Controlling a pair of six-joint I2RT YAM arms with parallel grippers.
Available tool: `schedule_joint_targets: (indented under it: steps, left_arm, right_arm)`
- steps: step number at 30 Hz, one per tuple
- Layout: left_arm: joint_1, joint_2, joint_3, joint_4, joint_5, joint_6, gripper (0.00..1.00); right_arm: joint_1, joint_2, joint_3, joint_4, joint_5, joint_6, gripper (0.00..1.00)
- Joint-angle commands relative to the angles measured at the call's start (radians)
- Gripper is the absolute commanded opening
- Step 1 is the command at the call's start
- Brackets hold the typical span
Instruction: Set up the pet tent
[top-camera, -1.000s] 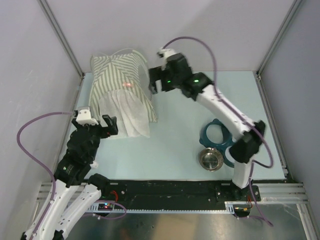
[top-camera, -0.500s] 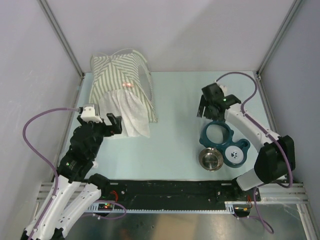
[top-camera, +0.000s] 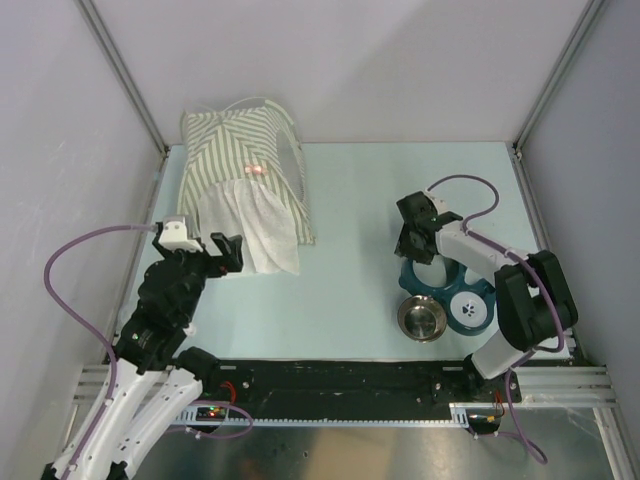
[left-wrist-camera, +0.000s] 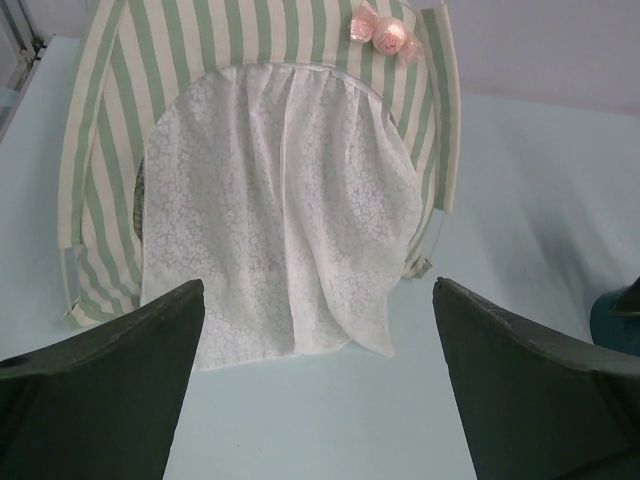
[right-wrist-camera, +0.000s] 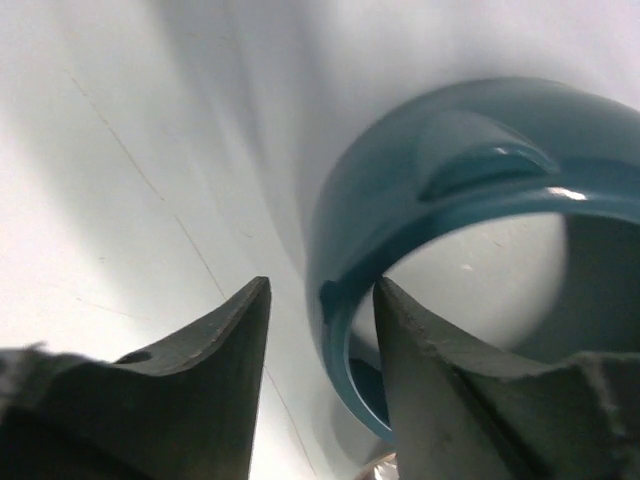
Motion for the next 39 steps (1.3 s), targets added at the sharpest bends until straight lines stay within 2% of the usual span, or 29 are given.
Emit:
schedule_joint_targets:
  steps: [1,6,11,15,24,27,31,39]
  left_arm:
    - [0.005,-0.019,-0.009,0.039,-0.017,-0.001,1.00]
    - [0.006,-0.019,-0.009,0.039,-0.016,0.001,1.00]
    - [0.006,-0.008,-0.003,0.039,-0.010,0.001,1.00]
    - [0.006,-0.001,0.002,0.039,-0.004,-0.001,1.00]
    - [0.006,-0.008,0.007,0.038,0.001,-0.003,1.00]
    - [0.006,-0.010,0.008,0.038,0.003,-0.008,1.00]
    - [0.006,-0.010,0.013,0.037,0.005,-0.006,1.00]
    - [0.006,-0.005,0.015,0.037,0.002,-0.004,1.00]
  right_arm:
    - [-0.004,0.028,0.003,0.148,-0.035,-0.061,0.46]
    - [0.031,0.062,0.016,0.205,-0.053,-0.220,0.26]
    - [0.126,0.105,0.074,0.240,-0.031,-0.407,0.17]
    - [0.159,0.167,0.146,0.245,-0.046,-0.462,0.12]
    - [0.152,0.244,0.300,0.298,-0.210,-0.486,0.11]
    - [0.125,0.274,0.316,0.338,-0.325,-0.458,0.12]
    - [0.104,0.321,0.341,0.364,-0.403,-0.431,0.16]
    - [0.104,0.397,0.445,0.268,-0.415,-0.408,0.27]
